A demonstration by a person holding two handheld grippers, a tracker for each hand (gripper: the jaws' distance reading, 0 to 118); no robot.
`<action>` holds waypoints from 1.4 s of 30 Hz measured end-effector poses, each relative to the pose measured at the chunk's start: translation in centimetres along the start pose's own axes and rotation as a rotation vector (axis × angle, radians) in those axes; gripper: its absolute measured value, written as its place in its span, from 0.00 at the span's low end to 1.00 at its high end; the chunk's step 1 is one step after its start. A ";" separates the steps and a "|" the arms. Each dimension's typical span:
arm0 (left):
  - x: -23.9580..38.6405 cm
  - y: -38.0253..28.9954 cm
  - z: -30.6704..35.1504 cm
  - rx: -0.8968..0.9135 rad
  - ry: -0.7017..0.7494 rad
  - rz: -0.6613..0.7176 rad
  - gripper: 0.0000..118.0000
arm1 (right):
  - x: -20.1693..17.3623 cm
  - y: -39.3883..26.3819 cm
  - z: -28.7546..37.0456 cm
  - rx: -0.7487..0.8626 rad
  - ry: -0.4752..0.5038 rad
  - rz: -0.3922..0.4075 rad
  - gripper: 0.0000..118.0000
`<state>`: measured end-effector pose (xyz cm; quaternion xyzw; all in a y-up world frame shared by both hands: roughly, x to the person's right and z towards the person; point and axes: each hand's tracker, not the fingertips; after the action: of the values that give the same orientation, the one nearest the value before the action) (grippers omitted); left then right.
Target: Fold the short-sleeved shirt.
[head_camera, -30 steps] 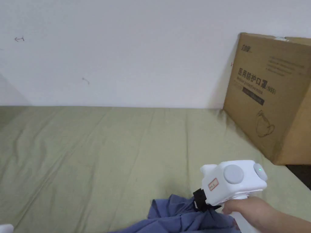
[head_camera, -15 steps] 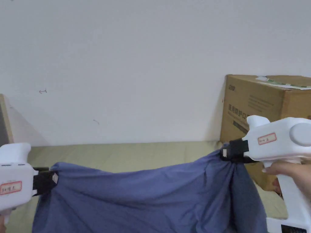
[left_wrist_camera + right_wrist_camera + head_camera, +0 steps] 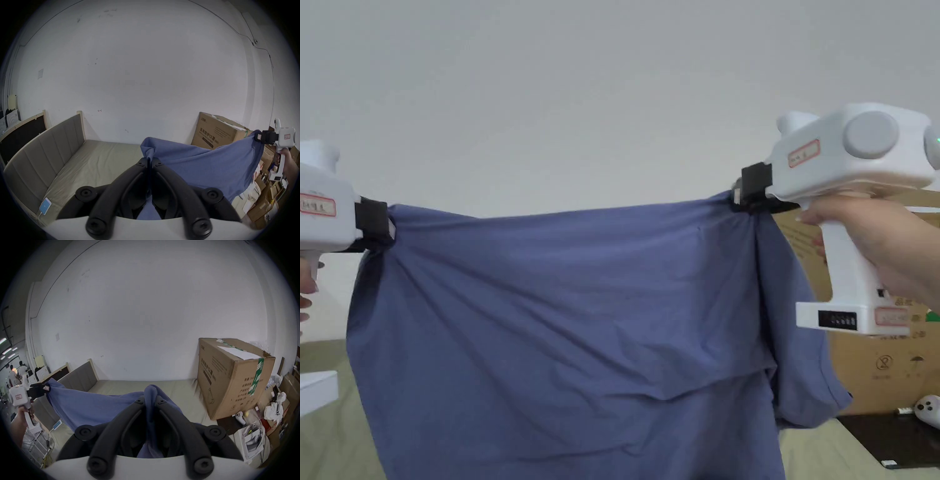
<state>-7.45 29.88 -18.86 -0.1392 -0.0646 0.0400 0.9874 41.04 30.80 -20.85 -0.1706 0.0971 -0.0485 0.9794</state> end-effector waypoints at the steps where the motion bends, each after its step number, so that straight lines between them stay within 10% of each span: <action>1: -0.1 0.4 -0.9 0.009 0.005 0.011 0.05 | 0.0 0.4 -0.9 0.000 -0.018 0.007 0.07; 18: -1.7 -1.1 -15.6 0.061 0.153 -0.033 0.05 | -1.3 -0.2 -17.9 -0.009 -0.143 0.195 0.07; 27: -1.7 -20.1 -19.0 -0.303 0.046 -0.083 0.05 | 1.0 -20.9 -22.3 -0.282 -0.148 0.169 0.07; 34: -1.1 -37.8 -14.4 -0.610 -0.125 -0.049 0.05 | 2.7 -39.2 -17.2 -0.572 -0.071 0.115 0.07; 42: -2.9 -40.6 -1.3 -0.692 -0.219 -0.036 0.05 | 3.3 -42.2 -2.3 -0.610 0.049 0.138 0.07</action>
<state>-7.62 -9.62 -9.02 -0.4588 -0.1821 0.0130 0.8696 41.19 -9.93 -9.05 -0.4482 0.1422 0.0454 0.8814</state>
